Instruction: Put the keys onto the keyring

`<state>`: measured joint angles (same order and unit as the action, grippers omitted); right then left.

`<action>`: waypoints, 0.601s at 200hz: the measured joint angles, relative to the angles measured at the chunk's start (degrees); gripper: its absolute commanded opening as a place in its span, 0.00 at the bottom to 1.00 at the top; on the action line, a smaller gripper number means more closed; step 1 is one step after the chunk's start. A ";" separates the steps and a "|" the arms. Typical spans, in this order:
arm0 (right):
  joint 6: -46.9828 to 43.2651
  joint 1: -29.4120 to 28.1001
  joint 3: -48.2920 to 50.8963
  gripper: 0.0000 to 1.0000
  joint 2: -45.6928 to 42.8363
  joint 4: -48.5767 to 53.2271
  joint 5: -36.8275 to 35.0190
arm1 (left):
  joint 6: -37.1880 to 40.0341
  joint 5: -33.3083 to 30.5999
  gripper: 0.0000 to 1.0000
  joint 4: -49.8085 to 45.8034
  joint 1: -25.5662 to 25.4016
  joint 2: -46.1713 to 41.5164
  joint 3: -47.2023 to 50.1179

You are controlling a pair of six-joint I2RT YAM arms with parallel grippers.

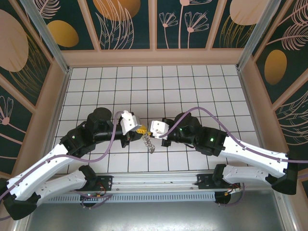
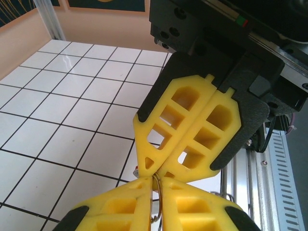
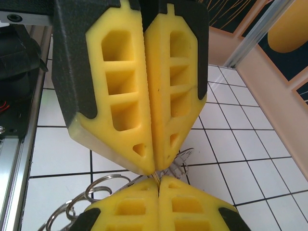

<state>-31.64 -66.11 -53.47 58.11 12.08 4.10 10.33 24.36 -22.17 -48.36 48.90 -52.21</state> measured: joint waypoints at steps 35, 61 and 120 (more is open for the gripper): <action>0.00 0.00 0.00 0.00 0.00 0.00 0.00 | 0.44 0.00 0.10 0.00 0.00 -0.07 0.02; 0.00 0.00 0.00 0.00 0.00 0.00 0.04 | 1.03 -0.13 0.14 0.04 0.00 -0.20 0.13; 0.02 0.00 -0.02 0.00 0.00 0.04 0.11 | 2.08 -0.87 0.00 0.02 -0.13 -0.35 0.57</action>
<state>-31.62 -66.11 -53.49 58.11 12.12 4.21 12.40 23.49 -22.15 -48.49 48.56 -51.64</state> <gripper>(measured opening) 0.038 0.051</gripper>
